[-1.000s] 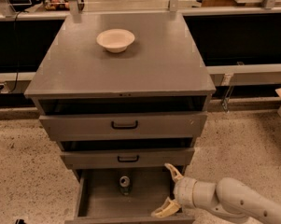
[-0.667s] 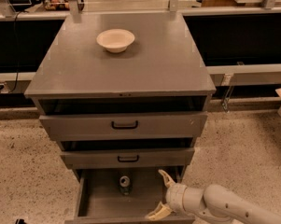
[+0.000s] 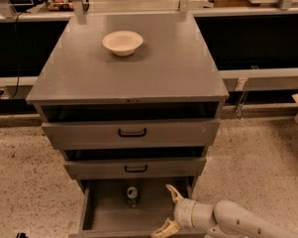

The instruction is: Pick green can from bottom drawer and place on counter

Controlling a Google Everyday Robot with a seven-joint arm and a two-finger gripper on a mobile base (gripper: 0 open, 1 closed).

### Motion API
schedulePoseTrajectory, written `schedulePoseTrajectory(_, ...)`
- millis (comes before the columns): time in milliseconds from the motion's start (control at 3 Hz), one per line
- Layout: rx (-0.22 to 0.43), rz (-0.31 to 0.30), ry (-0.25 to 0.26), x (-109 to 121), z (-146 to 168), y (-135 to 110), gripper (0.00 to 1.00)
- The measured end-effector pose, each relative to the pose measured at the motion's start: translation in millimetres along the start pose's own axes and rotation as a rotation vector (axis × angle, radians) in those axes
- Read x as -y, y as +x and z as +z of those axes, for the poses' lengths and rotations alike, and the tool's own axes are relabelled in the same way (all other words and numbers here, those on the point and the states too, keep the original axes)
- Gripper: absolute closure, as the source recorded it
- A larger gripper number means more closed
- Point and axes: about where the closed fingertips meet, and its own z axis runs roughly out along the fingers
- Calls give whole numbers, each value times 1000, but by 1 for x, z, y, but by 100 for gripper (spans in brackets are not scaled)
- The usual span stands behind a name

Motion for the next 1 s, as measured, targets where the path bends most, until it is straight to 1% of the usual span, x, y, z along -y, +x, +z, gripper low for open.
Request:
schedulePoseTrajectory(333, -42, 26, -12, 3, 23, 18, 0)
schedulePoseTrajectory(667, -59, 64, -25, 13, 69, 49, 0)
schedulePoseTrajectory(1000, -4, 132, -22, 23, 116, 90, 0)
